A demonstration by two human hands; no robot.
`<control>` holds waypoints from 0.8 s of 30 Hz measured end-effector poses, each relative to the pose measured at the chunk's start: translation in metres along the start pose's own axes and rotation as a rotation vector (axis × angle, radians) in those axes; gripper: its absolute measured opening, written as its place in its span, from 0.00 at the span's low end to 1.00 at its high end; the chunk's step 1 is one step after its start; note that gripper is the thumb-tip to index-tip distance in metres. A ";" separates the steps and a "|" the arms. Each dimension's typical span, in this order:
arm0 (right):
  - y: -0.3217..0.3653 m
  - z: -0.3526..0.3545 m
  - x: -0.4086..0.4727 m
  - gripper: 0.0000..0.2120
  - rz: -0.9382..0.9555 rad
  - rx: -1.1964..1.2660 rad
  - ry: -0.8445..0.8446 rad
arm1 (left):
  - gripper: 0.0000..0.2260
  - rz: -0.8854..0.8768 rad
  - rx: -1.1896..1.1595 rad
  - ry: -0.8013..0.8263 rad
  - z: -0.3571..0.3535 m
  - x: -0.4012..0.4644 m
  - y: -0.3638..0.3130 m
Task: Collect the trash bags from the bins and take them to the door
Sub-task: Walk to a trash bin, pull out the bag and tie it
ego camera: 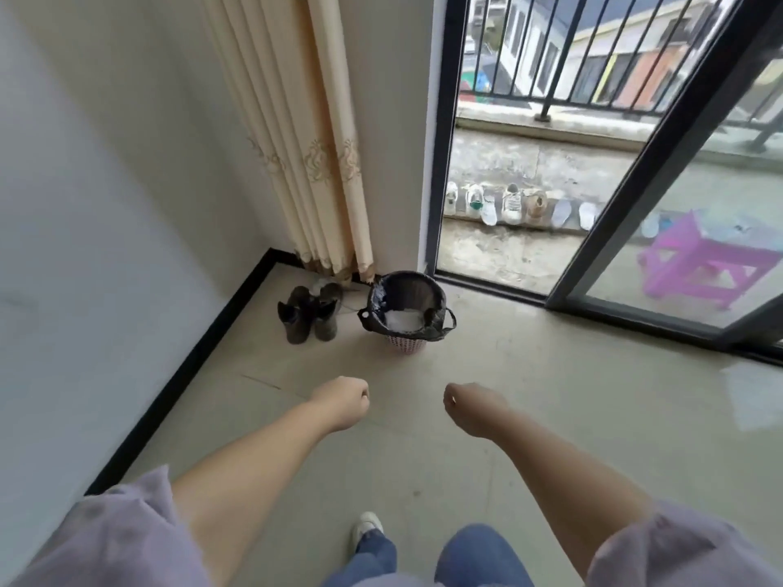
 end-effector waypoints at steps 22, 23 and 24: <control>-0.109 -0.095 0.439 0.17 -0.182 0.226 0.048 | 0.10 0.079 -0.248 0.081 -0.119 0.466 0.094; -0.110 -0.108 0.459 0.17 -0.181 0.245 0.039 | 0.10 0.095 -0.298 0.068 -0.134 0.488 0.104; -0.113 -0.120 0.478 0.17 -0.181 0.266 0.024 | 0.12 0.113 -0.363 0.059 -0.148 0.510 0.112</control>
Point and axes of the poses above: each hand's wrist, its own x-axis towards the middle knuckle, its own z-axis out of the back of the hand, y = z × x, the point moved 5 cm from there along x, towards the middle knuckle, and after that the axes turned 4 degrees about -z, right-handed, at the moved point
